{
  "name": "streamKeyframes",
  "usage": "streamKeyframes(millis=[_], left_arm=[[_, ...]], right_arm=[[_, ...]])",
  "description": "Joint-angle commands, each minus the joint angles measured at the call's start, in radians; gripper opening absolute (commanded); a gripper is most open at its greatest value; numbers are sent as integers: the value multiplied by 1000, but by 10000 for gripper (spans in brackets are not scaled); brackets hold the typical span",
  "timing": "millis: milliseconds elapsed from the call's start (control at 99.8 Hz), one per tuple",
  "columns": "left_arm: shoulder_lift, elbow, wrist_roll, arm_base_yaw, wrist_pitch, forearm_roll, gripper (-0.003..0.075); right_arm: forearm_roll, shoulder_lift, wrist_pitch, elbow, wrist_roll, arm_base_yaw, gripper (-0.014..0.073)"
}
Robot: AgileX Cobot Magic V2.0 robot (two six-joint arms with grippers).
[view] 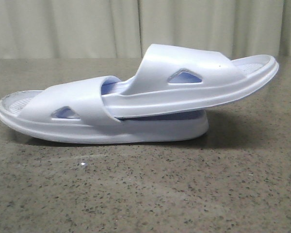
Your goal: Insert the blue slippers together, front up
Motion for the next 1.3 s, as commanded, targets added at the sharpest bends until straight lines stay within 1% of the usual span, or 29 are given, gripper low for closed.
streamKeyframes(millis=[0,140,240,291,331,361,401,411,441,451,471,521,531,551,581,621,671,741,852,962,1072,1292], left_arm=[[7,-28,-3,-21,-31,-35,16],[7,-26,-3,-71,-79,-17,16],[-2,-26,-14,-90,-88,92,16],[-15,-26,-70,-92,-89,164,16],[-26,-26,-151,-92,-94,233,16],[-39,-26,-224,-92,-95,325,16],[-55,-26,-358,-92,-95,433,16],[-61,-26,-383,-92,-95,480,16],[-75,-26,-513,-92,-95,581,16],[-79,-26,-540,-92,-95,636,16],[-90,-26,-622,-92,-95,690,16],[-118,-26,-818,-92,-89,911,16],[-127,-26,-872,-92,-89,938,16],[-139,-23,-925,-92,-89,1012,16],[-154,-21,-1043,-92,-89,1100,16],[-174,-13,-1132,-92,-89,1207,16],[-196,-2,-1219,-92,-91,1293,16],[-222,22,-1272,-92,-103,1372,16],[-252,71,-1290,-92,-162,1432,16],[-279,115,-1290,-92,-200,1432,16],[-300,146,-1292,-92,-202,1430,16],[-306,178,-1293,-41,-208,1427,16]], right_arm=[[15,-17,-34,-26,-13,2,-107],[15,-17,-34,-26,-13,2,-107],[15,-17,-34,-26,-13,2,-107],[15,-17,-34,-26,-13,2,-107],[15,-17,-34,-26,-13,2,-107],[15,-17,-34,-26,-13,2,-107],[15,-17,-34,-26,-13,2,-107],[15,-17,-34,-26,-13,2,-107],[15,-17,-34,-26,-13,2,-107],[15,-17,-34,-26,-13,2,-107],[15,-17,-34,-26,-13,2,-107],[15,-17,-34,-26,-13,2,-107],[15,-17,-34,-26,-13,2,-107],[15,-17,-34,-26,-13,2,-107],[15,-17,-34,-26,-13,2,-107],[15,-17,-34,-26,-13,2,-107],[15,-17,-34,-26,-13,2,-107],[15,-17,-34,-26,-13,2,-107],[15,-17,-34,-26,-13,2,-107],[15,-17,-34,-26,-13,2,-107],[15,-17,-34,-26,-13,2,-107],[15,-17,-34,-26,-13,2,-107]])
